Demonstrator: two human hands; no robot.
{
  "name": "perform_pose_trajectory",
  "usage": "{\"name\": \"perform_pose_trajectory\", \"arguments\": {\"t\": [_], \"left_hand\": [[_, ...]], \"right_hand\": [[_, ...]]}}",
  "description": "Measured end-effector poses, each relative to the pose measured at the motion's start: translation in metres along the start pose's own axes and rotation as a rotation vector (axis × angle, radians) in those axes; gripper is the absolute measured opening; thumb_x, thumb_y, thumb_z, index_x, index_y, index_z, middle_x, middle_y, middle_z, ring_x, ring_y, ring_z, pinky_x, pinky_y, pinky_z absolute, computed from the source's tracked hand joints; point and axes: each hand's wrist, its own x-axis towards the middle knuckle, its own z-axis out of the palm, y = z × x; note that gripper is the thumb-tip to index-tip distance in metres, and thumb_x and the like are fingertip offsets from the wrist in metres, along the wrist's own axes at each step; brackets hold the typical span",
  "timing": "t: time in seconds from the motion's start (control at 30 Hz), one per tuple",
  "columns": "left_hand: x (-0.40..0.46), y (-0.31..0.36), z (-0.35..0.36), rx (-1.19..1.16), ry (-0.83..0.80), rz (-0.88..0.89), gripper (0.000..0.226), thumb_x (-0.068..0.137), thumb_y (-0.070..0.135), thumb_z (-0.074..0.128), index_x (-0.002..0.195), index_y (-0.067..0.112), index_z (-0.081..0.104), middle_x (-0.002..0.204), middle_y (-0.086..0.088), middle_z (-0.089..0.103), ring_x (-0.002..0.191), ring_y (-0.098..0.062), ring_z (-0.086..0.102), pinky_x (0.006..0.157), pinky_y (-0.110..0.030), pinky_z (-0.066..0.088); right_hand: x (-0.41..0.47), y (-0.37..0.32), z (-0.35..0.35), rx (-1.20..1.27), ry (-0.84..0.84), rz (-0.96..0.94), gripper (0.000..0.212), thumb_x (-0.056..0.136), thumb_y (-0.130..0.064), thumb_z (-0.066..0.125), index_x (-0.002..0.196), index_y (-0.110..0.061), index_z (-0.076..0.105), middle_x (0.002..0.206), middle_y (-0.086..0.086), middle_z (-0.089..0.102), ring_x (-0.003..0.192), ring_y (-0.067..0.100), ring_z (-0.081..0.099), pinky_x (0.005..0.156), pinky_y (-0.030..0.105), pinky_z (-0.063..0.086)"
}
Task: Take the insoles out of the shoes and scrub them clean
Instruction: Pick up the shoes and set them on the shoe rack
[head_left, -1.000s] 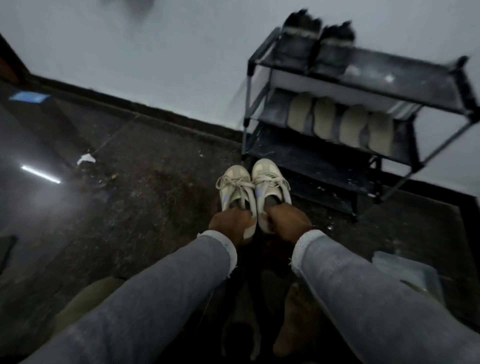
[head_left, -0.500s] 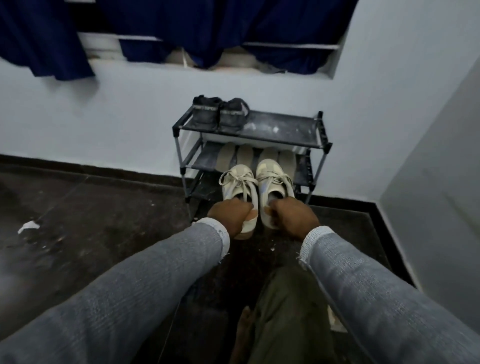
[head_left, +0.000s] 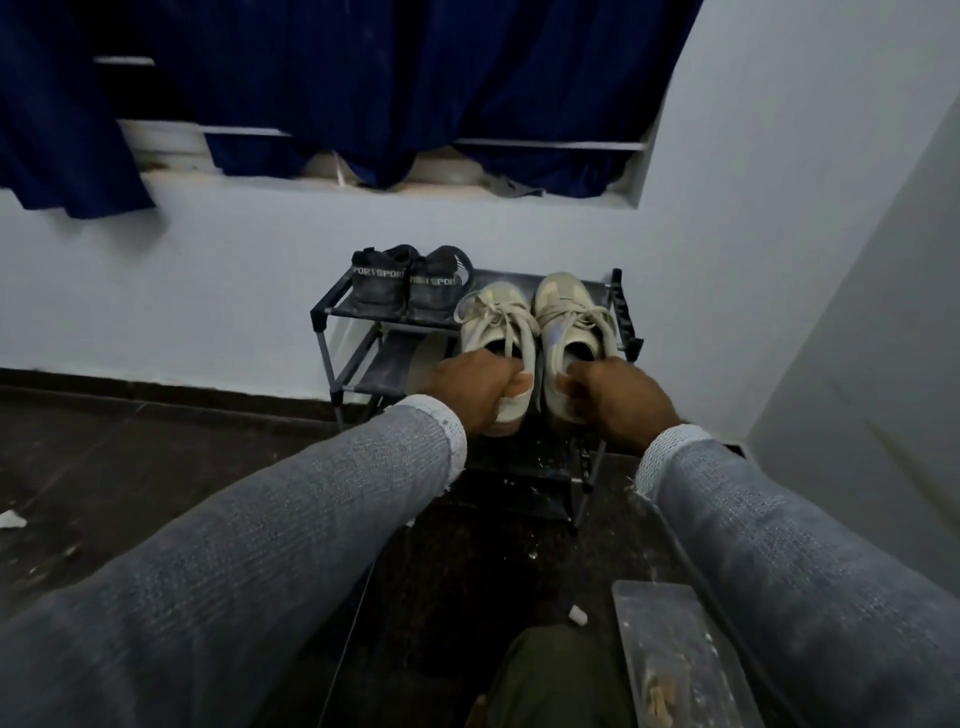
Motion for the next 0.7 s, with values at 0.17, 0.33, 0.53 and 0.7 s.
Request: {"name": "perform_pose_trajectory", "arguments": {"t": [0.17, 0.33, 0.53, 0.7], "left_hand": [[0.061, -0.023, -0.003, -0.008, 0.06, 0.011, 0.015, 0.088, 0.013, 0.054, 0.103, 0.017, 0.054, 0.11, -0.008, 0.062, 0.103, -0.03, 0.059, 0.071, -0.034, 0.039], [0.123, -0.051, 0.005, 0.023, 0.08, 0.005, 0.024, 0.088, 0.012, 0.056, 0.111, 0.015, 0.054, 0.114, -0.01, 0.061, 0.106, -0.032, 0.058, 0.075, -0.038, 0.044], [0.178, -0.078, 0.019, 0.031, 0.094, 0.028, 0.02, 0.089, 0.014, 0.055, 0.109, 0.016, 0.054, 0.113, -0.01, 0.061, 0.107, -0.032, 0.058, 0.08, -0.042, 0.049], [0.202, -0.093, 0.022, 0.021, 0.088, 0.049, 0.025, 0.084, 0.007, 0.055, 0.108, 0.014, 0.056, 0.115, -0.011, 0.061, 0.109, -0.033, 0.056, 0.079, -0.042, 0.046]], "right_hand": [[0.06, 0.013, 0.001, 0.019, 0.028, 0.034, 0.011, 0.089, -0.023, 0.057, 0.1, -0.022, 0.057, 0.104, 0.01, 0.062, 0.09, 0.029, 0.064, 0.08, 0.041, 0.055], [0.121, 0.029, 0.001, 0.005, 0.038, 0.055, 0.018, 0.091, -0.032, 0.058, 0.104, -0.019, 0.059, 0.107, 0.012, 0.062, 0.094, 0.031, 0.062, 0.081, 0.039, 0.053], [0.172, 0.042, 0.007, -0.068, 0.059, 0.034, 0.032, 0.086, -0.034, 0.063, 0.111, -0.015, 0.058, 0.113, 0.013, 0.062, 0.102, 0.031, 0.061, 0.073, 0.03, 0.042], [0.194, 0.049, 0.012, -0.092, 0.053, 0.071, 0.028, 0.091, -0.031, 0.059, 0.115, -0.016, 0.056, 0.119, 0.013, 0.06, 0.108, 0.032, 0.058, 0.08, 0.032, 0.044]]}}
